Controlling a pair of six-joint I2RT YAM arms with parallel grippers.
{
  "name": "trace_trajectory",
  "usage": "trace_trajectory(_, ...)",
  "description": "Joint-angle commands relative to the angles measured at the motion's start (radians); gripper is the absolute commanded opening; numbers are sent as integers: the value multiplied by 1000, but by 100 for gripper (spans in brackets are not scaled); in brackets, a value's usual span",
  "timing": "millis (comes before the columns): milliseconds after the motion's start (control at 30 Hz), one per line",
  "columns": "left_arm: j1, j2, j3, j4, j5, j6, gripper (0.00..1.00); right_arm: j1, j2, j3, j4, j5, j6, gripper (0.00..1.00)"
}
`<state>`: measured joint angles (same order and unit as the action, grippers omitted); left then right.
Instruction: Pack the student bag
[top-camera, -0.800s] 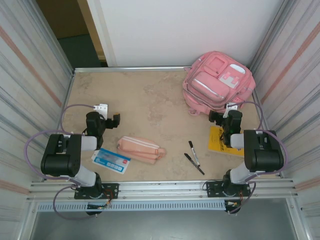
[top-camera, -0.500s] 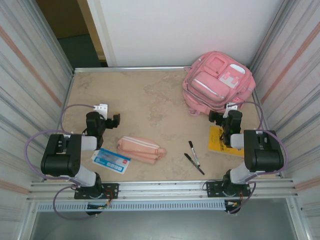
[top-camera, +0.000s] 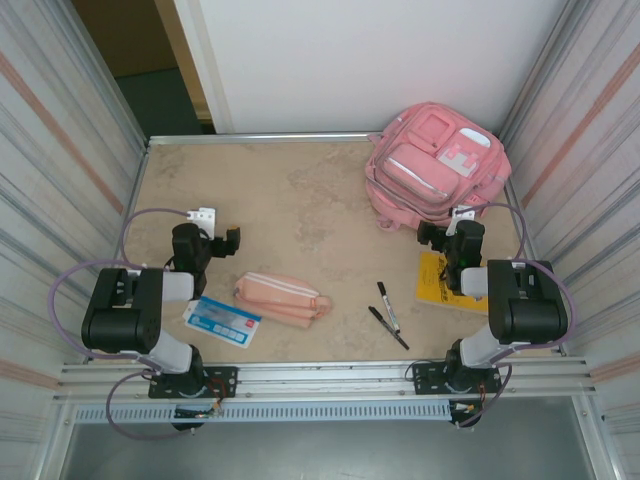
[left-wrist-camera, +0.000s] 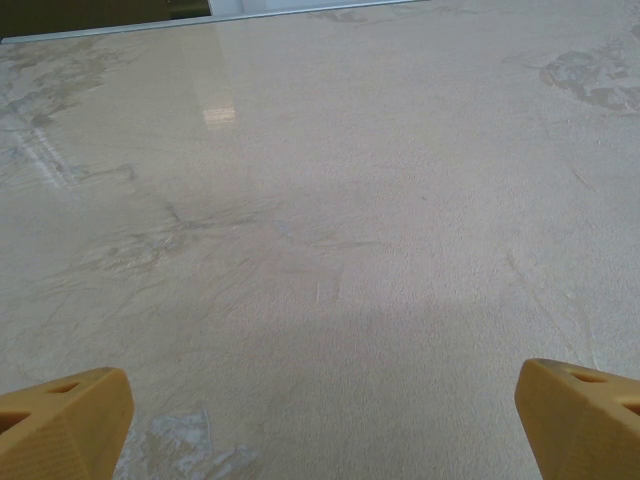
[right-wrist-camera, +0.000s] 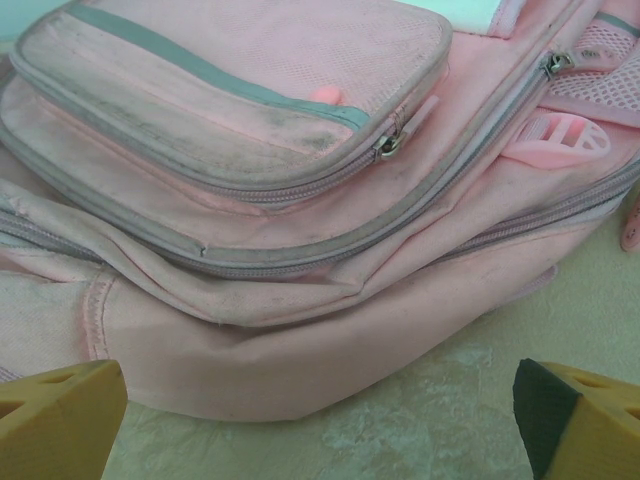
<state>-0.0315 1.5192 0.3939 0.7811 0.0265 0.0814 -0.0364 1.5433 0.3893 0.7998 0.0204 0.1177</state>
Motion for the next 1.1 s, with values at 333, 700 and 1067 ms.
trace_trajectory(333,5,-124,16,-81,38,15,99,-38,-192,94,-299,-26,29,99)
trace_trajectory(700,-122,-437,269,-766,-237,-492,99,-61,-213,440,-887,-54,275,99)
trace_trajectory(1067,-160,-445,363,-1031,188,-575,99,152,205,869,-1271,-168,-15,80)
